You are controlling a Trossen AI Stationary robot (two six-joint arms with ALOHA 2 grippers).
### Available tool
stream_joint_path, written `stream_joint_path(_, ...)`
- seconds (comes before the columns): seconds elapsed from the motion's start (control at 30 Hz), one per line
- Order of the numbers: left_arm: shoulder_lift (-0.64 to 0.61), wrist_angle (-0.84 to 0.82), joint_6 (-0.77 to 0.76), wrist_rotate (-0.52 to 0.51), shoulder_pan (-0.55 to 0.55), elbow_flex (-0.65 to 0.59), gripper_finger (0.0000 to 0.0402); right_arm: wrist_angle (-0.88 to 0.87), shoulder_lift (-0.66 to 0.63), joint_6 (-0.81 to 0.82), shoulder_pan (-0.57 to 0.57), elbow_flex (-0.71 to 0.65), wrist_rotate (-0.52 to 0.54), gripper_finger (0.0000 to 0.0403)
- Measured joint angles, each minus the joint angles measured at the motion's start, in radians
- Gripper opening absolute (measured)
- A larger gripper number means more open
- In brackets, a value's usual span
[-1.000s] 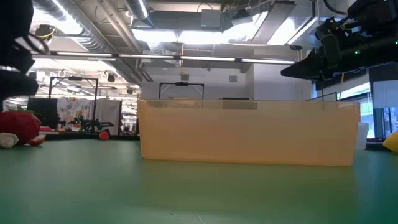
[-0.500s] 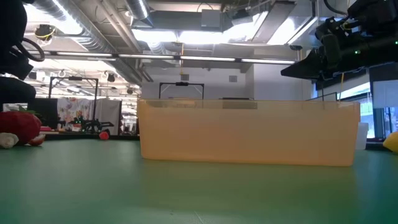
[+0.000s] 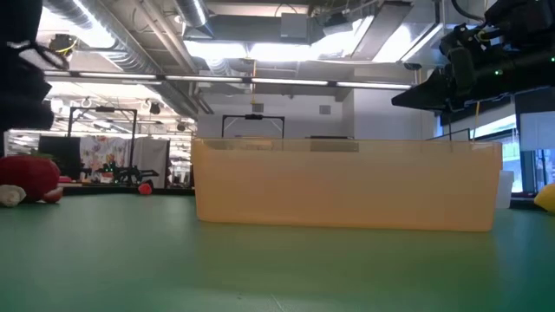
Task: Sort produce into baskets
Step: Put the yellow lemon into the red bin
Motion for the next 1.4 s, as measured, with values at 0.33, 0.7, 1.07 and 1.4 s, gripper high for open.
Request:
stream_joint_path(0.33, -0.117, -0.001, 0.104, -0.195, 0.001, 0.176, 0.0274, 0.001, 0.0, 0.007, 0.0, 0.0, 0.0, 0.001)
stream_joint_path(0.7, -0.167, 0.09, 0.419, -0.595, 0.094, 0.329, 0.0274, 0.001, 0.0, 0.007, 0.0, 0.0, 0.0, 0.001)
stream_joint_path(1.07, -0.166, 0.454, 1.016, -0.625, 0.396, 0.331, 0.0275, -0.001, 0.0, 0.007, 0.0, 0.0, 0.0, 0.001)
stream_joint_path(1.4, -0.138, 0.675, 1.362, -0.62, 0.619, 0.331, 0.0275, -0.009, 0.0, 0.007, 0.0, 0.0, 0.0, 0.001)
